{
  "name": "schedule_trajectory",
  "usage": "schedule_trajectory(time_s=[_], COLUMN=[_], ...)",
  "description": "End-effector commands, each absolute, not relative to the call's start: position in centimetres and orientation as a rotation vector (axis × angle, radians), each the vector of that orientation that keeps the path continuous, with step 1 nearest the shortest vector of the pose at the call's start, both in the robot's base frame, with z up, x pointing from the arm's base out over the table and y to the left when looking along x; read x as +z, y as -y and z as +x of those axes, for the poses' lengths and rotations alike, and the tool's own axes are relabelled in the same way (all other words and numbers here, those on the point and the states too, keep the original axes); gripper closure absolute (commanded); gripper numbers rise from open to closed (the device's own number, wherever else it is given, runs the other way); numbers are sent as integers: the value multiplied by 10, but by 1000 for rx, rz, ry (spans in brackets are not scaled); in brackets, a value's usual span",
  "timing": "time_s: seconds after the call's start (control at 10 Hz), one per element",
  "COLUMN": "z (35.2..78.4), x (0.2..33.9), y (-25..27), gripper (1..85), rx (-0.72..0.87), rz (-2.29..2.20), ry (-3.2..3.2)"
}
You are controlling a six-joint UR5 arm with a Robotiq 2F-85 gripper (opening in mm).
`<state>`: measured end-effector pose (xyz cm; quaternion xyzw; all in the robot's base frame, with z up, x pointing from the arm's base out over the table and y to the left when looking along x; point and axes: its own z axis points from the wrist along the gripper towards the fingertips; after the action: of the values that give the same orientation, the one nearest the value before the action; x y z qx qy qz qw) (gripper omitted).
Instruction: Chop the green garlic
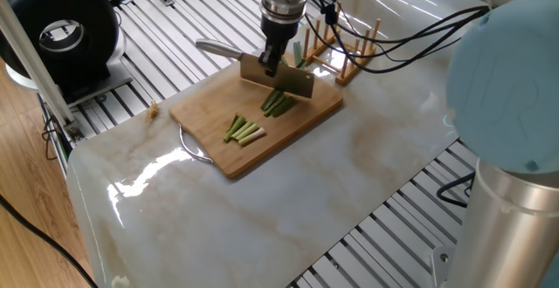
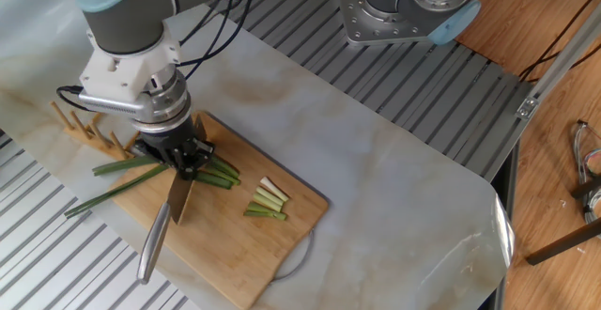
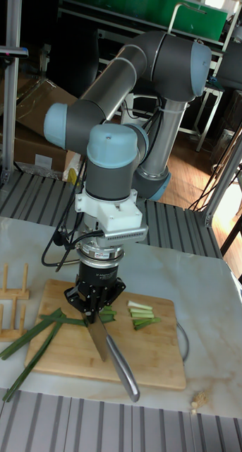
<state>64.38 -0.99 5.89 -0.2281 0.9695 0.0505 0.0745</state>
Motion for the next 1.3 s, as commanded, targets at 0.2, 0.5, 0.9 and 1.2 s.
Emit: schedule_trajectory(time_s=[0.2,0.5,0.9,1.2], z=[658,652,643,646], x=[56,61,62,53], y=[1,11,20,17], gripper=[843,843,843,843], rx=[202,201,205,219], rz=[-661,-681,-692,-693], ry=[-2856,-2869,-2873,-2866])
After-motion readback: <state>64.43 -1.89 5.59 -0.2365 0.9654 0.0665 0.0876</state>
